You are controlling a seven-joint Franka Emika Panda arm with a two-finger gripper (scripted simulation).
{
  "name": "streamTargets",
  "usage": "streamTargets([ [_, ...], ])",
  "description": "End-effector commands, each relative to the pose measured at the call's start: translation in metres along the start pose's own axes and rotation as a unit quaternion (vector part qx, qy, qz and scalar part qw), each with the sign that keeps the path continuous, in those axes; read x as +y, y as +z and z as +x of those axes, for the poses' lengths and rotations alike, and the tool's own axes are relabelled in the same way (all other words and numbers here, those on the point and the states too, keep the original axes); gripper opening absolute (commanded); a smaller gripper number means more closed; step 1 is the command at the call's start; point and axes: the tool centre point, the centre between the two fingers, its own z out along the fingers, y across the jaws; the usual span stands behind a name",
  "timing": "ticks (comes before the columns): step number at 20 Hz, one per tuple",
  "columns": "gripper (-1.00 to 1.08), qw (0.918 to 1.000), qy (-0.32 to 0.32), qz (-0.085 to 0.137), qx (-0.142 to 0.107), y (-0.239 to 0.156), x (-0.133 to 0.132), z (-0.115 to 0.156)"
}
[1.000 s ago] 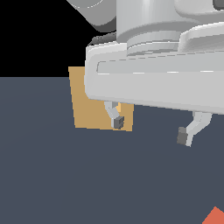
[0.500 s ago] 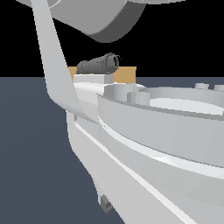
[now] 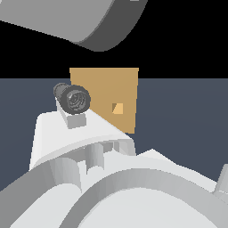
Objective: Insert the peg into the horizontal hole in a box.
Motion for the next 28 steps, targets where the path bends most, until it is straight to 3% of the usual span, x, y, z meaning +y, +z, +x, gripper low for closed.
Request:
streamTargets([
  [1, 1.0, 1.0, -0.001, 0.0, 0.0, 0.001, 0.0, 0.001],
  [16, 1.0, 1.0, 0.003, 0.0, 0.001, 0.05, 0.0, 0.0],
  [17, -1.0, 1.0, 0.003, 0.0, 0.001, 0.05, 0.0, 0.0],
  [28, -1.0, 1.0, 0.002, 0.0, 0.001, 0.051, -0.001, 0.0],
])
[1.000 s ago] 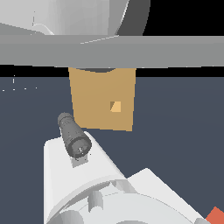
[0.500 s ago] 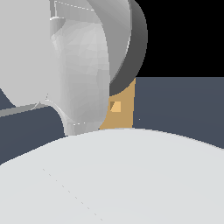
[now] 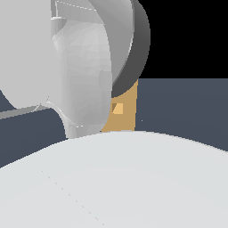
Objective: Insert the peg into the horizontal hole in a box.
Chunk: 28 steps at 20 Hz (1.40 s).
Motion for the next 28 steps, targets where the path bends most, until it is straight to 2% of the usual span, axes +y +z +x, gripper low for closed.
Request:
streamTargets([
  [1, -1.0, 1.0, -0.002, 0.0, 0.0, 0.0, -0.001, 0.001],
  [9, -1.0, 0.998, -0.064, 0.0, 0.0, -0.011, -0.02, 0.022],
  [15, -1.0, 0.9873, -0.159, -0.001, 0.0, -0.027, -0.054, 0.051],
  [19, -1.0, 0.9719, -0.235, -0.001, 0.0, -0.04, -0.087, 0.069],
  [28, -1.0, 0.9242, -0.382, -0.001, 0.0, -0.066, -0.157, 0.087],
])
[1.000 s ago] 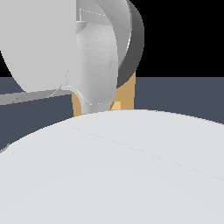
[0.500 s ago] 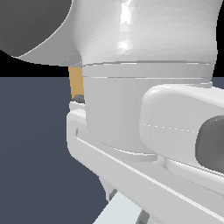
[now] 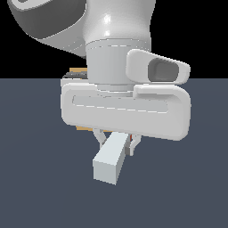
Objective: Insert the peg into the horizontal hole in a box.
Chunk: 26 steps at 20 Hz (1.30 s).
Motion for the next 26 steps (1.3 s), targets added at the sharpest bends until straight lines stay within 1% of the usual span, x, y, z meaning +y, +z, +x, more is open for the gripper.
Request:
streamTargets([
  [1, -1.0, 0.9995, -0.032, -0.001, 0.0, -0.007, -0.009, 0.011],
  [5, -1.0, 0.9979, -0.065, -0.001, 0.0, -0.012, -0.021, 0.021],
  [9, -1.0, 0.9968, -0.08, -0.001, 0.0, -0.015, -0.027, 0.026],
  [22, -1.0, 0.9966, -0.082, 0.0, 0.0, -0.015, -0.028, 0.026],
  [26, -1.0, 0.9966, -0.082, 0.0, 0.0, -0.015, -0.03, 0.035],
])
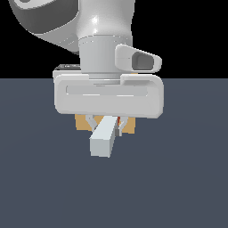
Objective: Insert the peg into the horizontal hole in a box.
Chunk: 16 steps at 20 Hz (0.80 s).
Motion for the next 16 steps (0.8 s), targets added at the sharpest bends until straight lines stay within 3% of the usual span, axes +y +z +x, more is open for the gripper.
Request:
streamTargets([
  [1, -1.0, 1.0, -0.001, -0.001, 0.0, -0.001, 0.0, 0.009],
  [11, -1.0, 1.0, -0.001, -0.002, 0.0, -0.002, -0.001, 0.086],
  [16, -1.0, 1.0, -0.001, -0.003, 0.0, -0.003, 0.0, 0.111],
])
